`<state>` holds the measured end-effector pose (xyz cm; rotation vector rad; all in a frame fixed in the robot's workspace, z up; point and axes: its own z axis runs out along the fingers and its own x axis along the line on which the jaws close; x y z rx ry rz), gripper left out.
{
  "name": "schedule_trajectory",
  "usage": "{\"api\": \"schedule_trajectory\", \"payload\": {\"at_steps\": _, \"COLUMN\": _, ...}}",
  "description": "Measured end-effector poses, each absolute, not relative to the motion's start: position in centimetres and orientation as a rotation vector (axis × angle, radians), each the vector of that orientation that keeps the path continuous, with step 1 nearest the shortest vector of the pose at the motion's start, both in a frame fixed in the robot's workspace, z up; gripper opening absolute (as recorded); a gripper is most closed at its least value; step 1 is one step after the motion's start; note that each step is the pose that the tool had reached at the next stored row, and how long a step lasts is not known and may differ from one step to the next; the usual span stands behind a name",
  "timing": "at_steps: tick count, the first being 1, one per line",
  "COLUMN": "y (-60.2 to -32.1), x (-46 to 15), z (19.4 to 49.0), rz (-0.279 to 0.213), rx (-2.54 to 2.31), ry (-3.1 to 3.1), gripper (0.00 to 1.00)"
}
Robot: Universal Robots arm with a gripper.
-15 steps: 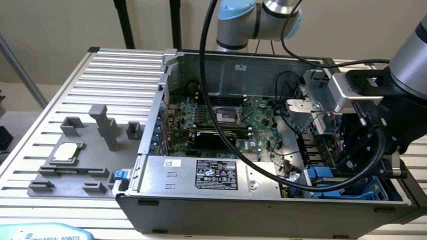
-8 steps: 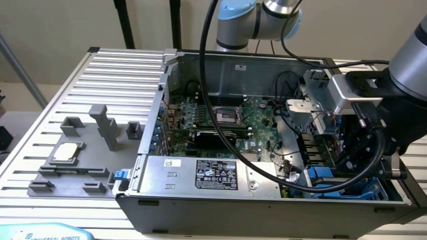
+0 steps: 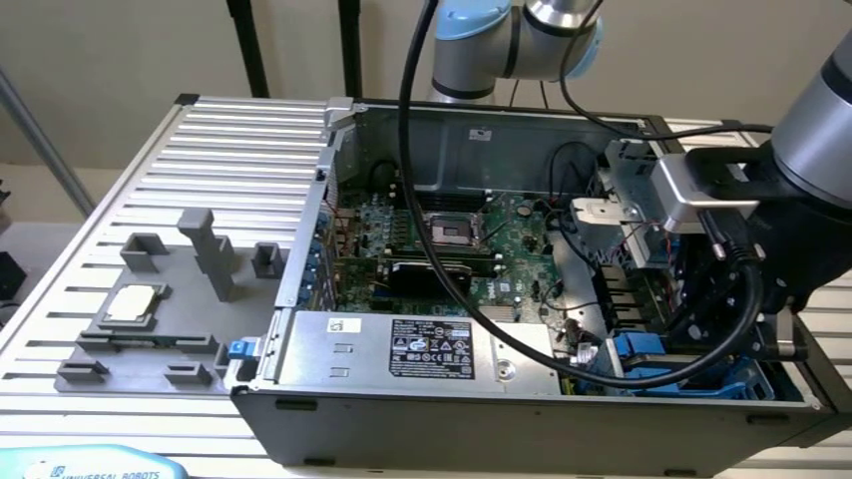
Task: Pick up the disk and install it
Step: 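Insert the second disk wire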
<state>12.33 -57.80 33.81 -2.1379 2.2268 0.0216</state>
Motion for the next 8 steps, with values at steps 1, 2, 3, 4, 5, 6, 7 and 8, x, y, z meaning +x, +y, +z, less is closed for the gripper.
{"api": "schedule_trajectory", "payload": {"at_steps": 1, "y": -57.8, "x": 12.33, "z": 33.77, "rz": 0.021, "rx": -2.138, "ry": 2.227, "gripper": 0.16}}
{"api": "schedule_trajectory", "payload": {"at_steps": 2, "y": -57.81, "x": 12.33, "z": 33.75, "rz": 0.021, "rx": -2.138, "ry": 2.227, "gripper": 0.16}}
{"api": "schedule_trajectory", "payload": {"at_steps": 3, "y": -57.81, "x": 12.33, "z": 33.74, "rz": 0.022, "rx": -2.138, "ry": 2.227, "gripper": 0.16}}
{"api": "schedule_trajectory", "payload": {"at_steps": 4, "y": -57.81, "x": 12.33, "z": 33.72, "rz": 0.022, "rx": -2.138, "ry": 2.227, "gripper": 0.16}}
{"api": "schedule_trajectory", "payload": {"at_steps": 5, "y": -57.81, "x": 12.34, "z": 33.69, "rz": 0.023, "rx": -2.137, "ry": 2.226, "gripper": 0.17}}
{"api": "schedule_trajectory", "payload": {"at_steps": 6, "y": -57.81, "x": 12.34, "z": 33.81, "rz": 0.024, "rx": -2.137, "ry": 2.226, "gripper": 0.17}}
{"api": "schedule_trajectory", "payload": {"at_steps": 7, "y": -57.8, "x": 12.33, "z": 34.03, "rz": 0.023, "rx": -2.137, "ry": 2.226, "gripper": 0.17}}
{"api": "schedule_trajectory", "payload": {"at_steps": 8, "y": -57.81, "x": 12.28, "z": 34.35, "rz": 0.022, "rx": -2.138, "ry": 2.226, "gripper": 0.24}}
